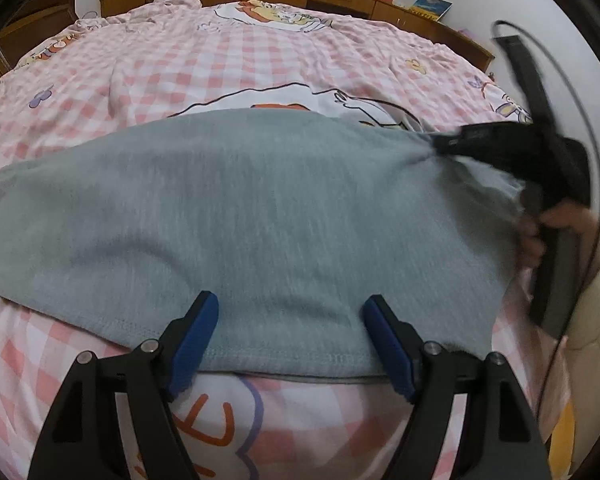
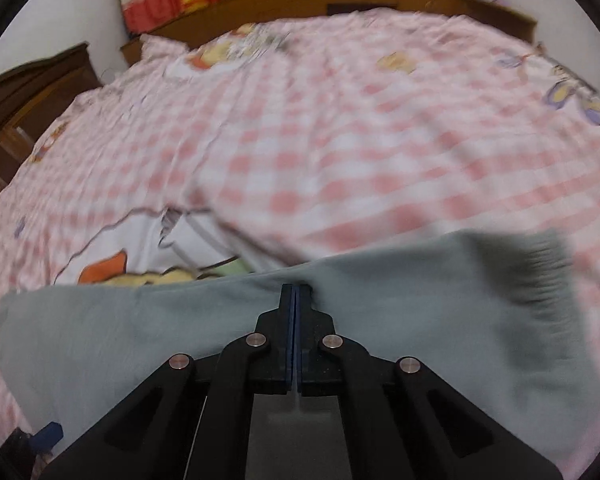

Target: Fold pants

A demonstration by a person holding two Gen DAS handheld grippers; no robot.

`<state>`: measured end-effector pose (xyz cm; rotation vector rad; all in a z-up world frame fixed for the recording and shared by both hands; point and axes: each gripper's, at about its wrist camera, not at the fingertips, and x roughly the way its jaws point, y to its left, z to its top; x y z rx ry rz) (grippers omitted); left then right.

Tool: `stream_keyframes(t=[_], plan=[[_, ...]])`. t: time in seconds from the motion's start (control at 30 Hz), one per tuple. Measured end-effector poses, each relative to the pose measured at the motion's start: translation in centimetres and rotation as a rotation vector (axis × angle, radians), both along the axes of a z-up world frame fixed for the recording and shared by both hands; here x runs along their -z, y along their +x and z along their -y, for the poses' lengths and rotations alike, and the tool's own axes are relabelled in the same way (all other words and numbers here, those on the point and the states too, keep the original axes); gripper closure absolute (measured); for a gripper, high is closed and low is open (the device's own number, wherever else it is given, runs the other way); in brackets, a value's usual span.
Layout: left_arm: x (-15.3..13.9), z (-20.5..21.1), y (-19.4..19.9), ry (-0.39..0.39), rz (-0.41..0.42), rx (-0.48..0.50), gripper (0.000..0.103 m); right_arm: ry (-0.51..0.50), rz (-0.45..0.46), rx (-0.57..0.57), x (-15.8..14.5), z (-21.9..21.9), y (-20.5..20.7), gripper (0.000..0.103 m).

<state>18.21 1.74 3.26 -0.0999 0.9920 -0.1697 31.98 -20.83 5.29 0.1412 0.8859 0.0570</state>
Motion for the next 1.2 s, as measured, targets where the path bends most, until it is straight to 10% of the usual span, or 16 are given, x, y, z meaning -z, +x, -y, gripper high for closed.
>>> stream_keyframes(t=[0.27, 0.33, 0.43, 0.5, 1.2], plan=[[0.1, 0.0, -0.4, -0.003, 0.023, -0.016, 0.022, -0.096, 0.02, 0.041, -1.4, 7.3, -5.0, 0.09], [0.1, 0.2, -0.5, 0.008, 0.023, -0.022, 0.022, -0.249, -0.027, 0.161, 0.4, 9.6, -5.0, 0.103], [0.0, 0.4, -0.3, 0.02, 0.015, -0.035, 0.022, -0.211, -0.062, 0.411, 1.9, 15.2, -5.9, 0.103], [0.1, 0.6, -0.2, 0.027, 0.015, -0.038, 0.021, -0.042, -0.036, 0.398, 1.7, 17.5, -7.4, 0.103], [-2.9, -7.4, -3.3, 0.012, 0.004, -0.219, 0.021, 0.067, 0.112, 0.059, -2.8, 7.3, -17.1, 0.064]])
